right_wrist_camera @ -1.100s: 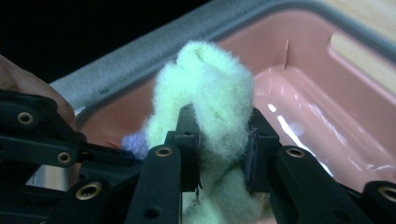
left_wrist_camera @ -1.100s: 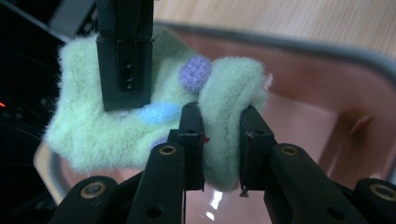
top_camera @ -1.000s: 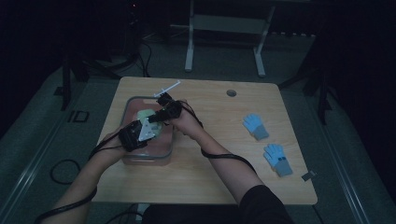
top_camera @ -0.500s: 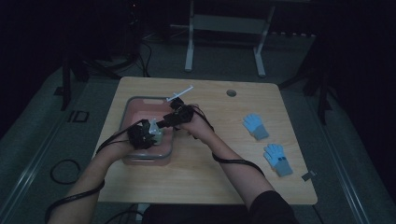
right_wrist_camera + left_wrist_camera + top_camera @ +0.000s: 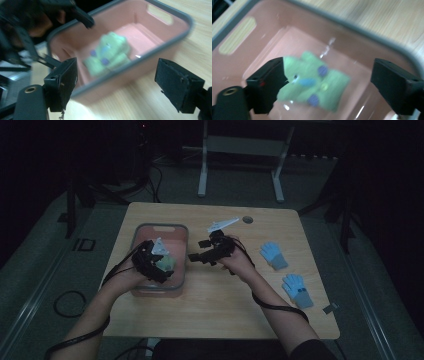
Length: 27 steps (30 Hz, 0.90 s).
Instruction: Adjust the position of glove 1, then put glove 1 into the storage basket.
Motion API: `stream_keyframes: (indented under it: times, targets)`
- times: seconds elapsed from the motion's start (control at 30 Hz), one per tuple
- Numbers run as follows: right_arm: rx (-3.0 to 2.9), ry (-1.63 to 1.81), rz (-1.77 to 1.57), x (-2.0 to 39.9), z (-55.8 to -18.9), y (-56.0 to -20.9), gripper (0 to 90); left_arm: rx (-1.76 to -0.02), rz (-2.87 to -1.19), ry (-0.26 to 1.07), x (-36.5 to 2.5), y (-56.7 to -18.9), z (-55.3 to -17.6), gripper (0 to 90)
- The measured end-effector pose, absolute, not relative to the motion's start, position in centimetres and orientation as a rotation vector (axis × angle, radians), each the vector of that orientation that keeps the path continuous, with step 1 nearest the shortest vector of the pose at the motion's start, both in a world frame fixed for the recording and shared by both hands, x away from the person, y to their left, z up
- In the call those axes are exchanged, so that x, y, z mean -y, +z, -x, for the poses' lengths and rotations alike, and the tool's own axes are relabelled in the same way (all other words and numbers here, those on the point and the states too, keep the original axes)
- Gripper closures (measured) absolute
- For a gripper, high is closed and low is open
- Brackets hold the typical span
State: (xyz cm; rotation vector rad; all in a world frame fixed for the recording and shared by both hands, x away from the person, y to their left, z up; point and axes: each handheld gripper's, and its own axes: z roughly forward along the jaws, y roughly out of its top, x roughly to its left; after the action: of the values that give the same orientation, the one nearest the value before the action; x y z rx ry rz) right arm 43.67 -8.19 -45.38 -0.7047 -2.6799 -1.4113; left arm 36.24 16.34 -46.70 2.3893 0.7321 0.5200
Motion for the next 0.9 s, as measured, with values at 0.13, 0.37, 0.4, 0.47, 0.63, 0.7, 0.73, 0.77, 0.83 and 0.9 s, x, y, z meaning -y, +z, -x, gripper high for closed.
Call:
stream_keyframes:
  times: [0.13, 0.37, 0.4, 0.47, 0.63, 0.7, 0.73, 0.77, 0.83, 0.9]
  targets:
    - [2.747, -1.407, 0.754, 10.8, -43.3, -45.8, 17.9, -0.695, -2.348, 0.494, -13.7, -46.5, -35.6, 5.7]
    - [2.813, -1.419, 0.789, 13.5, -42.8, -46.8, 16.3, -0.666, -2.289, 0.479, -11.2, -46.6, -35.2, 4.0]
    - [2.813, -1.413, 0.788, 13.9, -42.8, -46.9, 16.3, -0.666, -2.289, 0.479, -11.2, -46.6, -35.2, 4.0]
    - [2.821, -1.416, 0.802, 15.3, -42.4, -47.0, 16.3, -0.659, -2.239, 0.518, -9.7, -46.5, -34.9, 4.6]
    - [2.790, -1.419, 0.836, 17.1, -42.0, -47.1, 16.2, -0.667, -2.192, 0.492, -8.5, -46.6, -34.9, 4.6]
    - [2.782, -1.423, 0.853, 18.3, -41.6, -47.0, 16.2, -0.637, -2.187, 0.489, -8.0, -46.6, -34.7, 5.3]
    - [2.785, -1.415, 0.860, 18.6, -41.5, -47.0, 16.0, -0.628, -2.183, 0.482, -7.7, -46.7, -34.6, 5.3]
    - [2.793, -1.405, 0.870, 19.0, -41.4, -47.0, 14.6, -0.620, -2.180, 0.474, -7.4, -46.8, -34.5, 5.4]
    - [2.787, -1.390, 0.908, 19.9, -41.0, -47.1, 13.9, -0.612, -2.183, 0.447, -6.8, -47.1, -34.4, 5.4]
    - [2.757, -1.401, 0.917, 20.8, -40.6, -47.3, 12.1, -0.608, -2.182, 0.425, -6.3, -47.3, -34.3, 5.3]
